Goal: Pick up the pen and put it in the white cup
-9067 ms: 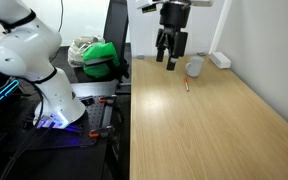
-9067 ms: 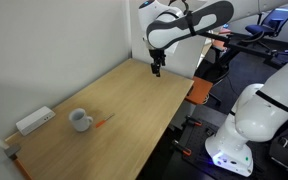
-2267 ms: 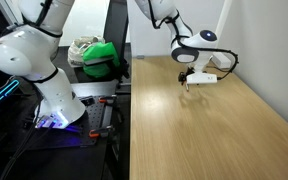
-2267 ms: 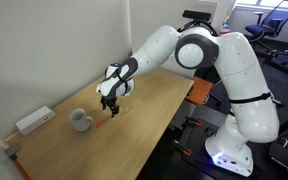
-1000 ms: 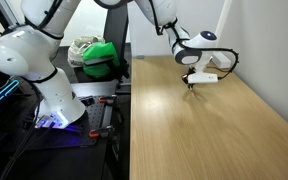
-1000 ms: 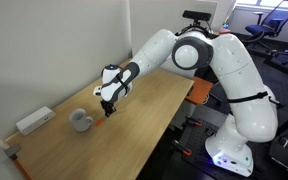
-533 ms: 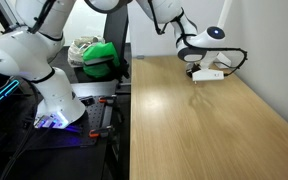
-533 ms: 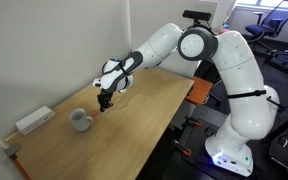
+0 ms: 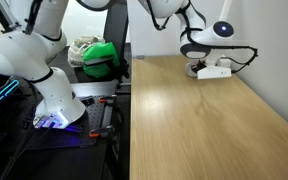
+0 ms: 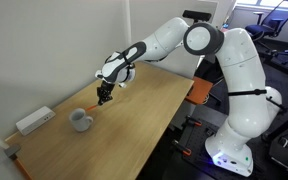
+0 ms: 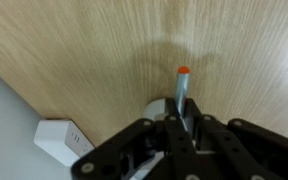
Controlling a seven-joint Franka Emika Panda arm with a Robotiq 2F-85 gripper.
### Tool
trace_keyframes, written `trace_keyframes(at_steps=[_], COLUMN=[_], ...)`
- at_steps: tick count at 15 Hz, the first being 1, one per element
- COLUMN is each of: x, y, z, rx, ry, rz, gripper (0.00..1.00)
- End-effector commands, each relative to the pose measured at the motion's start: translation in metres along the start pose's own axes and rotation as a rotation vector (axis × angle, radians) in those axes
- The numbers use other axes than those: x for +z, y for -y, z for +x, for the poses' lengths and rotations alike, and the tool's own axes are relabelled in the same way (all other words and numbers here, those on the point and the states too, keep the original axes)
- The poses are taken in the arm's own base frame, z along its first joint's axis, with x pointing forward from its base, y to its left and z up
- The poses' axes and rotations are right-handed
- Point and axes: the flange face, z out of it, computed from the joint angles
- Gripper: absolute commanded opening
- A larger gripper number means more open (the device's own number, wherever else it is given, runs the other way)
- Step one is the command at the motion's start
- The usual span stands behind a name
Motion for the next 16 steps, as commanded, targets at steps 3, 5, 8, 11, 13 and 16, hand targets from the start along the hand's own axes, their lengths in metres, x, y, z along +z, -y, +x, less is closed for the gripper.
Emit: trace_keyframes(at_steps=[3, 5, 8, 11, 13, 16], x=[-0.011, -0.011, -0.013, -0.012, -0.012, -0.017], y=[0.003, 0.003, 0.0, -0.006, -0.011, -0.019], z=[0.007, 0.013, 0.032, 0.056, 0.074, 0.097], rx=[-0.048, -0.082, -0.131, -0.179, -0.203, -0.219], ry=[-0.05, -0.061, -0.097, -0.163, -0.197, -0.243], rz=[-0.001, 0.001, -0.003, -0.005, -0.012, -0.011], gripper=[0.03, 0.03, 0.03, 0.03, 0.03, 0.03])
